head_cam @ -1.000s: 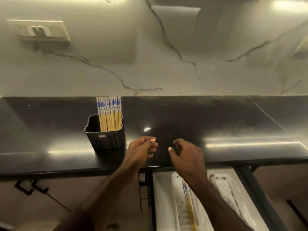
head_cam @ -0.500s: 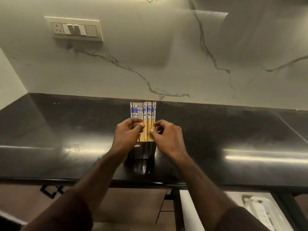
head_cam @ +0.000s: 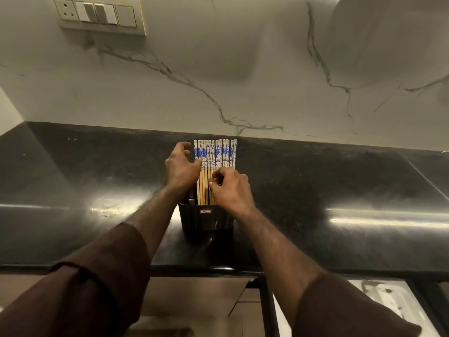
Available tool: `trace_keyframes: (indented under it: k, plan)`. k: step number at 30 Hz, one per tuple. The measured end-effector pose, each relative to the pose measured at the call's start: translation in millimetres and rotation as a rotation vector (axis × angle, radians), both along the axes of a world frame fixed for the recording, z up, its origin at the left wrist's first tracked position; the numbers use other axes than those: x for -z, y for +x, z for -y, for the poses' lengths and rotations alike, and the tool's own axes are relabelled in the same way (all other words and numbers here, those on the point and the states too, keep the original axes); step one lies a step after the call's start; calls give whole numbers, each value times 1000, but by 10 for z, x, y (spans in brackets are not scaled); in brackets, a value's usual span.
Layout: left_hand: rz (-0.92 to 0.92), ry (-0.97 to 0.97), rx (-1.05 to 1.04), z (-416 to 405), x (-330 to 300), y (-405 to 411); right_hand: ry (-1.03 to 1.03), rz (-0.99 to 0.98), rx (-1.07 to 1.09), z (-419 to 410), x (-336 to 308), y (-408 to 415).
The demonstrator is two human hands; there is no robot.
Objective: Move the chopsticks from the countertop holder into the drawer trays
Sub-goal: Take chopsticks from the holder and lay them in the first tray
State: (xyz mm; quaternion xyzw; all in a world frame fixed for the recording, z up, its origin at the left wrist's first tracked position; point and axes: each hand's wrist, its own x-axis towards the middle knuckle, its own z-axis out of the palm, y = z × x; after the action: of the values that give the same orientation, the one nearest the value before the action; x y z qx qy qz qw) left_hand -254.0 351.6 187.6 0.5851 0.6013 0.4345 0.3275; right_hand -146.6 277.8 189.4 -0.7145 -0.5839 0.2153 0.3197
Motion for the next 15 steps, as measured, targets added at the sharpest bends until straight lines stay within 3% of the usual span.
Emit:
trace_keyframes:
  k: [15]
  plan:
    - [100,-115,8,-246,173,25,-66,-60,20,-167,188,-28]
